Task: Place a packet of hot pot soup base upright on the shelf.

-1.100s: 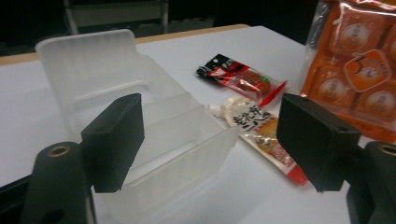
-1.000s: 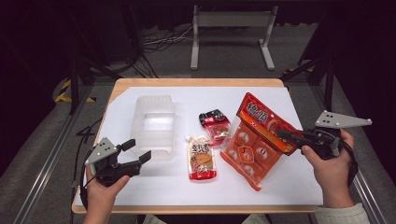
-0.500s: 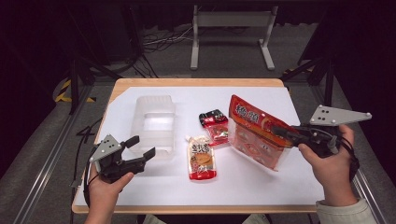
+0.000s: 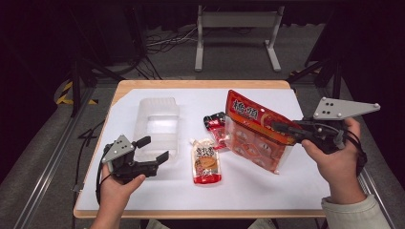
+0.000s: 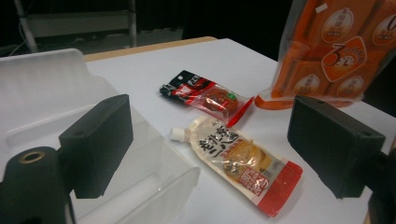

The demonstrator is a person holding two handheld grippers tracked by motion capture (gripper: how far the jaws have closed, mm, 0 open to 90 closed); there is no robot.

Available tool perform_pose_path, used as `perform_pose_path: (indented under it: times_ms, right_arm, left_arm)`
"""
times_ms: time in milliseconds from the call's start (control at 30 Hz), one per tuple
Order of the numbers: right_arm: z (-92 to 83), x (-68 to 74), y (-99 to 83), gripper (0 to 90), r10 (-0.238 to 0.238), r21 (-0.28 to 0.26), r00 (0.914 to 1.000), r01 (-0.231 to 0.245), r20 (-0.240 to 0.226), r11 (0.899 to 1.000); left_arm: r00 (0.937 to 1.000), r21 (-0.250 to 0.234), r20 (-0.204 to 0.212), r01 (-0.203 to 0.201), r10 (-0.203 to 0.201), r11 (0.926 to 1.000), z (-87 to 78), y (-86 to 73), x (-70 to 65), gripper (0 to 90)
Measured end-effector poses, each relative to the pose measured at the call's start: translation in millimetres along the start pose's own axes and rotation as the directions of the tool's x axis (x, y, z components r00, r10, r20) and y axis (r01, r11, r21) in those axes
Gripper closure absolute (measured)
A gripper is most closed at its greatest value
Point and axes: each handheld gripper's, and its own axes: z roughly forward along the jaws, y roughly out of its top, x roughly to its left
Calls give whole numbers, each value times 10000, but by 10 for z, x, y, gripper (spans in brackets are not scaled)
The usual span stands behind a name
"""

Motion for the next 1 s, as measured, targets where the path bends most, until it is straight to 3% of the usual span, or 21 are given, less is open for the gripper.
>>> perform_pose_path:
  times_ms: [133, 433, 500, 633, 867, 933, 1000]
  right_arm:
    - [43, 18, 112, 900, -156, -148, 9996, 153, -217, 9998]
    - [148, 87, 322, 900, -527, -326, 9962, 505, -695, 9982]
    - [176, 108, 358, 900, -622, -386, 9948, 593, -801, 9975]
    - [240, 156, 404, 900, -808, -485, 9918, 763, -989, 9959]
    - [352, 208, 434, 900, -1051, -637, 9852, 973, -1351, 9932]
    - [378, 218, 441, 900, -1108, -707, 9835, 1015, -1431, 9923]
    - [405, 220, 446, 900, -1128, -758, 9817, 1022, -1532, 9919]
  left_arm:
    - [9989, 19, 431, 168, -169, 9999, 91, 64, -60, 117]
    - [9903, -400, 1340, -323, 374, 9987, 244, 151, -177, 44]
    - [9867, -492, 1558, -381, 454, 9981, 284, 174, -205, 33]
    - [9723, -682, 2186, -696, 830, 9952, 377, 223, -235, 27]
    - [9644, -919, 2506, -632, 845, 9938, 532, 306, -274, 25]
    - [9553, -1036, 2855, -494, 773, 9934, 587, 308, -265, 60]
    - [9520, -1117, 2917, -628, 931, 9918, 626, 304, -249, 65]
